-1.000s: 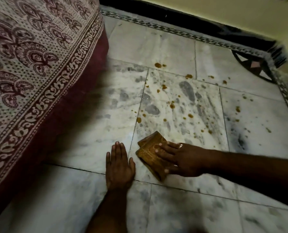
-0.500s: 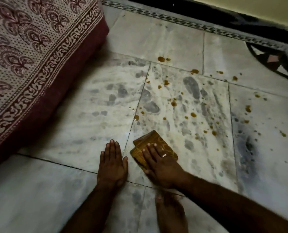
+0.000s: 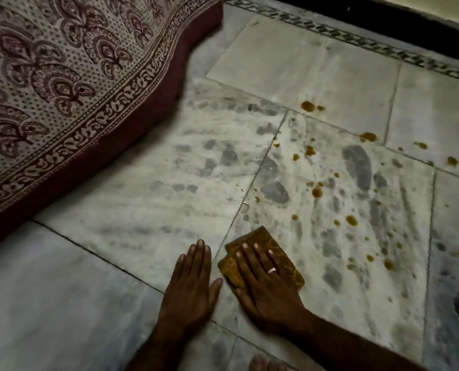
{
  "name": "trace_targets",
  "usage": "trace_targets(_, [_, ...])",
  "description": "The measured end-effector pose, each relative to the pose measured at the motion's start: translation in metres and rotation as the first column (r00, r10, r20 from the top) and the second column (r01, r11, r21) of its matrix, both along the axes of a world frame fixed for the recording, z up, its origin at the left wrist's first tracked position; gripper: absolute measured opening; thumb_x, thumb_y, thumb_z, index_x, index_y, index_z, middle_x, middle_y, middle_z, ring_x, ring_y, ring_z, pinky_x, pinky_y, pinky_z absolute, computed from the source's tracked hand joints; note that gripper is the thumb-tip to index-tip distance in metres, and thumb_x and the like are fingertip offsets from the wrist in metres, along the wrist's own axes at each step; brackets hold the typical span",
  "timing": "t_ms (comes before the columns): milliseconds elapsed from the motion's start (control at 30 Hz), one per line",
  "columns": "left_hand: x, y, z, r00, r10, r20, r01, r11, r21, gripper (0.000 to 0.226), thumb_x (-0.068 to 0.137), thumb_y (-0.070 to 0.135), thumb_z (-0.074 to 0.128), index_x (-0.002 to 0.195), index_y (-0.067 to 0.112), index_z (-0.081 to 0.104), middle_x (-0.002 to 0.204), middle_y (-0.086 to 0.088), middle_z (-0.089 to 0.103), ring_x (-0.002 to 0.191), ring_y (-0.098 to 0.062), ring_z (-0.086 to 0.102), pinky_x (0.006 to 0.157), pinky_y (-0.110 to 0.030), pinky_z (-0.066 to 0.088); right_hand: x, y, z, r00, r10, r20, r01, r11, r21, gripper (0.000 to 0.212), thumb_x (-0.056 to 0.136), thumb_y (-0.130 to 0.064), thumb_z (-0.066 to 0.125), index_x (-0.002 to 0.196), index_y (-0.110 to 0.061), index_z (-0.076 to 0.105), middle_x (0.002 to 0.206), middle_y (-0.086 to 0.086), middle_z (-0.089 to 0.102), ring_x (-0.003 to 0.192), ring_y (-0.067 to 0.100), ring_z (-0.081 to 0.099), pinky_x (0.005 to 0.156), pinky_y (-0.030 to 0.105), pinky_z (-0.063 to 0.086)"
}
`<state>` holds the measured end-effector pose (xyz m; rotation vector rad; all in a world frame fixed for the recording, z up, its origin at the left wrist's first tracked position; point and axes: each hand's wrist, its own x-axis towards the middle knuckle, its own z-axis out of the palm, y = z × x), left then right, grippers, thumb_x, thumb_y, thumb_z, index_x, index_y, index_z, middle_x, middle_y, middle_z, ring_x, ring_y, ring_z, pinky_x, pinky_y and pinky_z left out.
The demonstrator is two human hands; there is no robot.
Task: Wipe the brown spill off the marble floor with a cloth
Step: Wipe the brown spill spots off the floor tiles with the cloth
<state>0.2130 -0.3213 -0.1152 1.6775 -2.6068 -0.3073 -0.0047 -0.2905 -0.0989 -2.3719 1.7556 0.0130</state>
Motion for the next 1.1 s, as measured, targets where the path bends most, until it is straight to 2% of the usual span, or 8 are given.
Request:
trace_targets(100, [-0.005,-0.002,0.002,1.000,-0.019,0.009,0.019,0.998,-0.067,0.069,0.101,0.045,0.036,0.153,-0.001,0.031,0.164,-0.020,0.025,0.152,-0.032,0.024,0.122,-0.047,0.021,0.000,-0.002,-0.002,1.000,-0.011,0.012,0.011,1.000,0.010,0.068,0.103,-0.051,0.033,0.161,-0.016,0.022,0.169,0.007,0.020,0.156,0.026,0.015,0.123,0.052,0.023])
trace_targets(333, [-0.027,-0.035,-0.003,0.995,-0.081,0.050,0.085,0.993,-0.076,0.071,0.093,0.036,0.040,0.151,-0.003,0.035,0.162,-0.022,0.027,0.150,-0.035,0.029,0.120,-0.050,0.023,-0.003,-0.016,-0.008,0.998,0.049,0.039,-0.045,0.994,-0.104,0.069,0.097,-0.052,0.049,0.154,-0.014,0.040,0.163,0.012,0.034,0.154,0.031,0.025,0.119,0.058,0.026])
trace_targets(500, [-0.020,-0.037,-0.003,0.996,-0.081,0.035,0.083,0.996,-0.044,0.066,0.103,0.045,0.029,0.155,0.004,0.029,0.165,-0.015,0.023,0.153,-0.028,0.024,0.122,-0.047,0.022,-0.034,-0.012,-0.004,0.998,-0.034,0.056,0.042,0.986,-0.160,0.066,0.099,-0.054,0.044,0.154,-0.018,0.041,0.161,0.010,0.038,0.151,0.030,0.031,0.115,0.057,0.036])
trace_targets(633, [-0.023,-0.036,0.000,0.998,-0.052,0.044,0.053,0.998,-0.019,0.070,0.102,0.049,0.029,0.157,0.007,0.024,0.167,-0.012,0.019,0.154,-0.024,0.019,0.124,-0.044,0.017,-0.062,-0.042,-0.003,0.976,-0.215,-0.037,0.210,0.972,-0.108,0.073,0.098,-0.057,0.038,0.158,-0.017,0.030,0.166,0.011,0.026,0.154,0.031,0.023,0.121,0.055,0.025])
trace_targets(767, [-0.023,-0.037,0.000,0.998,-0.049,0.026,0.049,0.999,-0.002,0.070,0.102,0.049,0.029,0.158,0.007,0.022,0.167,-0.012,0.018,0.155,-0.025,0.018,0.124,-0.044,0.020,-0.045,-0.066,-0.006,0.972,-0.234,-0.033,0.232,0.971,-0.066,0.075,0.100,-0.056,0.034,0.160,-0.012,0.021,0.168,0.013,0.018,0.157,0.031,0.012,0.124,0.055,0.016])
trace_targets(867, [-0.022,-0.038,-0.001,0.998,-0.068,0.008,0.067,0.998,0.007,0.069,0.102,0.046,0.031,0.157,0.005,0.023,0.167,-0.014,0.018,0.155,-0.026,0.018,0.122,-0.046,0.024,-0.040,-0.064,-0.008,0.979,-0.201,-0.035,0.198,0.978,-0.073,0.076,0.099,-0.052,0.039,0.160,-0.010,0.022,0.168,0.015,0.018,0.156,0.033,0.013,0.123,0.055,0.014])
trace_targets(1033, [-0.022,-0.041,0.001,0.997,-0.082,-0.014,0.082,0.997,0.007,0.067,0.101,0.042,0.033,0.155,0.003,0.028,0.166,-0.014,0.022,0.154,-0.027,0.022,0.120,-0.047,0.026,-0.051,-0.027,-0.004,1.000,0.009,-0.011,-0.010,0.993,-0.119,0.065,0.100,-0.048,0.039,0.155,-0.013,0.037,0.163,0.012,0.033,0.153,0.031,0.027,0.116,0.057,0.033])
trace_targets(1100, [-0.023,-0.042,0.000,0.998,-0.064,-0.009,0.064,0.997,0.032,0.067,0.102,0.044,0.028,0.156,0.004,0.027,0.166,-0.013,0.022,0.154,-0.026,0.022,0.121,-0.046,0.025,-0.063,-0.028,-0.003,0.998,-0.066,-0.011,0.064,0.990,-0.126,0.065,0.099,-0.048,0.040,0.154,-0.013,0.040,0.162,0.012,0.035,0.152,0.030,0.030,0.117,0.055,0.034])
